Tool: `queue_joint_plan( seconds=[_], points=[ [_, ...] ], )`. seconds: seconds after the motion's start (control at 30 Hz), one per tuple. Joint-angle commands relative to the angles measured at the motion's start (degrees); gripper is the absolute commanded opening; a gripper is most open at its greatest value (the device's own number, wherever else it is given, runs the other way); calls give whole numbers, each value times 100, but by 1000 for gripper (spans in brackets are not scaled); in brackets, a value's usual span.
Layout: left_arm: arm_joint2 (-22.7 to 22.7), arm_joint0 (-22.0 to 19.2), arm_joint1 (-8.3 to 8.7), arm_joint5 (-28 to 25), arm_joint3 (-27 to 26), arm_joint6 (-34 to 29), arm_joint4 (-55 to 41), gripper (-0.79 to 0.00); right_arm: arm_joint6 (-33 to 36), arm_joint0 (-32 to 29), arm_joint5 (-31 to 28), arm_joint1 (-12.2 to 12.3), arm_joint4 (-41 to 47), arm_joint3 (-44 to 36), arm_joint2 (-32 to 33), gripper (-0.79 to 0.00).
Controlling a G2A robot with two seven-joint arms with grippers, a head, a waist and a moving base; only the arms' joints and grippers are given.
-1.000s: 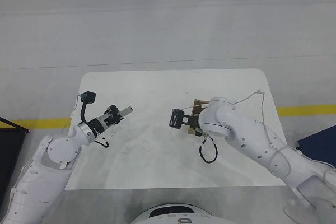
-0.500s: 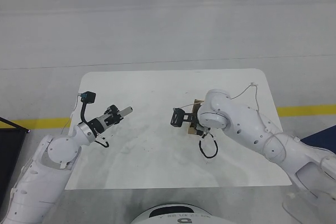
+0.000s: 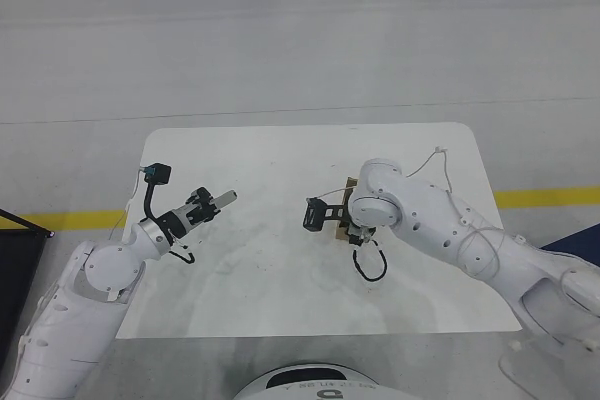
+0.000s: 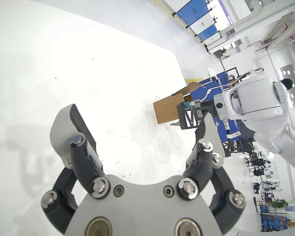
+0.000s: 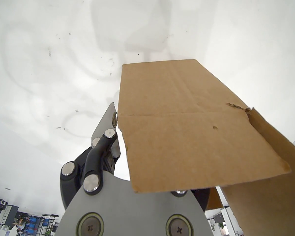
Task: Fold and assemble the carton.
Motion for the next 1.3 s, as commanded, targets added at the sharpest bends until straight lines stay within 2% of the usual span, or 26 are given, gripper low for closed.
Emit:
queue_joint_plan(
  seconds=[0.0, 0.3, 0.63, 0.87, 1.07, 1.27],
  points=[
    [0, 0, 0, 0, 0, 0, 0, 0, -24, 27, -25, -22, 106, 107, -13, -440],
    [0, 0, 0, 0, 0, 0, 0, 0, -114, 151, -115, -110, 377, 409, -180, -477],
    [0, 0, 0, 0, 0, 0, 0, 0, -69, 343, -69, -191, 544, 657, -407, -428],
    [0, 0, 0, 0, 0, 0, 0, 0, -102, 405, -102, -215, 672, 701, -489, -456],
    [0, 0, 0, 0, 0, 0, 0, 0, -63, 333, 39, -106, 558, 312, -351, -434],
    [0, 0, 0, 0, 0, 0, 0, 0, 41, 82, 131, 96, 475, -192, -156, -456]
  ],
)
